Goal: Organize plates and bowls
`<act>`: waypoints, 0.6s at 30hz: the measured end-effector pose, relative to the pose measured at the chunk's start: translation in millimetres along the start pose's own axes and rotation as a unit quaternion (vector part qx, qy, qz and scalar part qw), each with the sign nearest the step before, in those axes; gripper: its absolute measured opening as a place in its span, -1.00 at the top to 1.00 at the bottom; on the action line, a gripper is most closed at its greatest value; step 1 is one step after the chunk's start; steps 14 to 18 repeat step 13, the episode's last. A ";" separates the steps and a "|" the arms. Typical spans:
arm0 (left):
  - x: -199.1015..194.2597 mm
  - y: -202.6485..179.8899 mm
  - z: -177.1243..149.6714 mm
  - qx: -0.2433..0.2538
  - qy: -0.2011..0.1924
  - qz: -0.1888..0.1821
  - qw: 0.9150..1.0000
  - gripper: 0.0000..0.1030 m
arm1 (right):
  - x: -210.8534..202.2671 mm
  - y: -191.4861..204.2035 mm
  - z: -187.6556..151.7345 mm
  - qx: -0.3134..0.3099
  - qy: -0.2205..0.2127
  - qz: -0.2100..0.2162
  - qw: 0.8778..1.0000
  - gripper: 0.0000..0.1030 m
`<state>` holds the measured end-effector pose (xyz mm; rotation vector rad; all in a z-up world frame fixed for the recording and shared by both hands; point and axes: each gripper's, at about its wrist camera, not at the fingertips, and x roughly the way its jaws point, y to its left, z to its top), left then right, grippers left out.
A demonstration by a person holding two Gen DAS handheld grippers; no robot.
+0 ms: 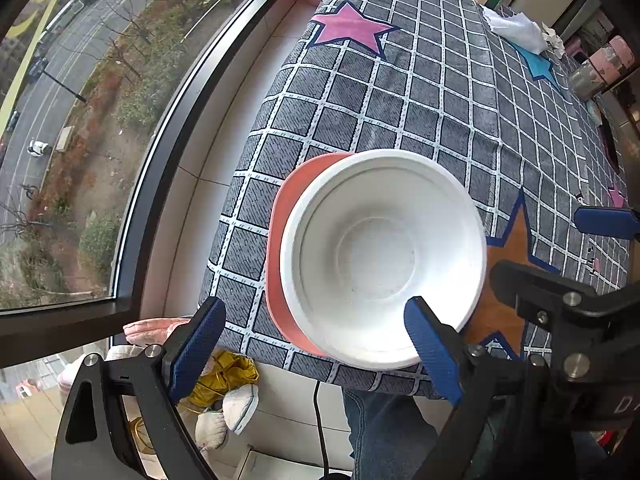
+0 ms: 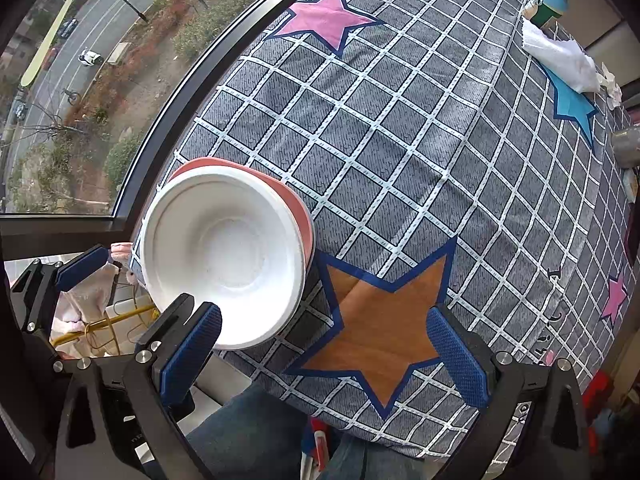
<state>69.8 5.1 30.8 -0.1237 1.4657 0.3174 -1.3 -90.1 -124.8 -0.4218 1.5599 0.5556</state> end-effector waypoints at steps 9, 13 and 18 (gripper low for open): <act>3.4 4.9 -0.6 -0.017 0.009 0.013 1.000 -0.80 | 0.1 1.9 1.4 -0.012 0.000 0.006 1.000 -1.00; 0.5 9.1 1.0 -0.036 0.002 0.011 0.999 -0.80 | -1.7 -0.5 5.7 -0.007 -0.003 0.024 1.000 -1.00; 0.5 9.1 1.0 -0.036 0.002 0.011 0.999 -0.80 | -1.7 -0.5 5.7 -0.007 -0.003 0.024 1.000 -1.00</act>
